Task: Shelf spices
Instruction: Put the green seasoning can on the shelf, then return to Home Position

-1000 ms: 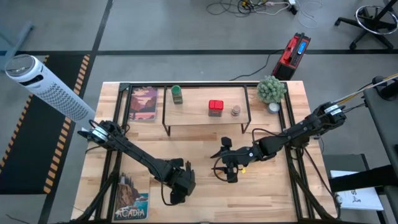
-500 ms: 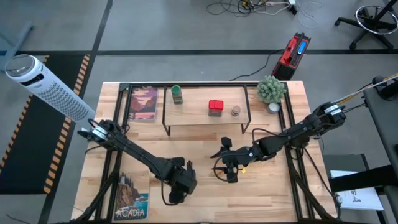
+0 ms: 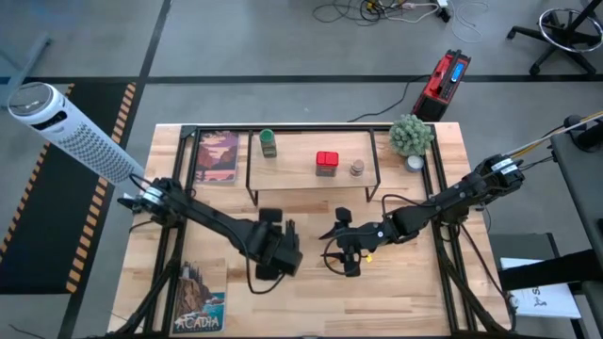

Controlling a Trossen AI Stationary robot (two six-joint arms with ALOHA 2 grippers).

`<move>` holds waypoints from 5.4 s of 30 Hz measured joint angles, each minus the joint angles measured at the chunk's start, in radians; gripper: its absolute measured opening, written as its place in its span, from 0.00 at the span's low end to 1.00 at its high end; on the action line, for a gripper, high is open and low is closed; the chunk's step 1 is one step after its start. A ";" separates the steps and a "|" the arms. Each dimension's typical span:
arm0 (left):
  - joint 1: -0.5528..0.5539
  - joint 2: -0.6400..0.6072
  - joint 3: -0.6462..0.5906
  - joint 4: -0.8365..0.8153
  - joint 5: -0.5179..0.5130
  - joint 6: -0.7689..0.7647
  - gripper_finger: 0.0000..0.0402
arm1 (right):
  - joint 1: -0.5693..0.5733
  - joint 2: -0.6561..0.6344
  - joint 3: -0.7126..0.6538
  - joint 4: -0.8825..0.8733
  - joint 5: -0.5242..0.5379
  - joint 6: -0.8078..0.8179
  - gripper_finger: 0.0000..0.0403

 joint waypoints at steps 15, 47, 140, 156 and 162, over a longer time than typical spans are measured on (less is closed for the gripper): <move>0.068 -0.075 0.201 -0.139 -0.225 0.051 0.32 | 0.000 0.000 -0.001 0.001 0.000 0.001 0.49; 0.462 -0.294 -0.226 0.159 -0.006 0.390 0.32 | 0.000 0.000 -0.001 0.001 0.000 -0.004 0.49; 0.093 -0.582 -0.257 0.677 0.048 0.327 0.45 | 0.175 -0.520 -0.169 0.009 0.104 -0.105 0.49; 0.010 -1.026 -1.040 1.307 0.030 0.151 0.37 | 0.201 -1.016 -0.612 0.076 0.134 -0.028 0.49; 0.010 -1.159 -1.270 1.461 -0.006 0.115 0.35 | 0.201 -1.115 -0.740 0.056 0.350 0.008 0.49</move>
